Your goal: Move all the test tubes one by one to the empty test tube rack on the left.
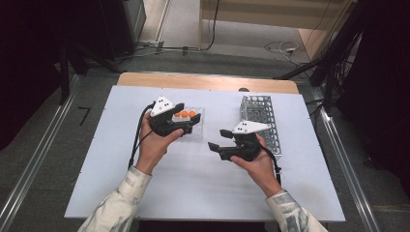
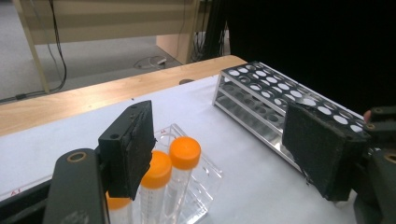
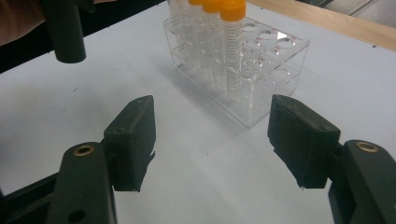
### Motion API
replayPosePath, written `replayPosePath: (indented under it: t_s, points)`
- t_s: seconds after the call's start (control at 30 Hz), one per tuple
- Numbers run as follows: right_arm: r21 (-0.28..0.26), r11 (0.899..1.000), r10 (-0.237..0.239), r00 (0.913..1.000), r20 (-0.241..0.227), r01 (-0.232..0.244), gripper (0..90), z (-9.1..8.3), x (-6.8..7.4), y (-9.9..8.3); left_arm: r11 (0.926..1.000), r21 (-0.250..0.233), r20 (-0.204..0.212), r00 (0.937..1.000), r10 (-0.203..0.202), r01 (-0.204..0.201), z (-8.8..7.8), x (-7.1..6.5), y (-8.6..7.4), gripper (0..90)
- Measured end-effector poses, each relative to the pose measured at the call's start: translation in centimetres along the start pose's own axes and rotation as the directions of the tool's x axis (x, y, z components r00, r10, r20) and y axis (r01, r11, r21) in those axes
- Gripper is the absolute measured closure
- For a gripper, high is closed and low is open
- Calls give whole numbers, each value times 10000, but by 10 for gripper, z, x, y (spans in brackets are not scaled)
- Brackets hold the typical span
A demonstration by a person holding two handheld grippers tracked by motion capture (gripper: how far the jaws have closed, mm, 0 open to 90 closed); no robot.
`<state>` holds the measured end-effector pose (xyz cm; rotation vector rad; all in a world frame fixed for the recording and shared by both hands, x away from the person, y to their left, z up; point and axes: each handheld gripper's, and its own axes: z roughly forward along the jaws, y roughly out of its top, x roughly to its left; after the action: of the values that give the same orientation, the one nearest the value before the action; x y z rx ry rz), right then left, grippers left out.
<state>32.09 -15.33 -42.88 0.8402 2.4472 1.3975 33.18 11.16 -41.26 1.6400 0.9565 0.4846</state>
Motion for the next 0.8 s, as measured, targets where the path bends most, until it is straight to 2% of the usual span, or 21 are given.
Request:
replayPosePath:
  t_s: [0.37, 0.57, 0.8]
  points:
    - [-208, 9995, 250, 9994, 226, -245, 305, -11, -6, -6, 9998, -60, -202, 9996, -196, 194, -23, 2, -20, 226]
    - [-279, 9993, 263, 9992, 299, -255, 302, -16, -8, -7, 9994, -148, -196, 9993, -303, 300, -31, 3, -23, 224]
    - [-361, 9990, 262, 9989, 401, -248, 286, -20, -9, -7, 9997, -73, -72, 9997, -223, 222, -33, -1, -25, 216]
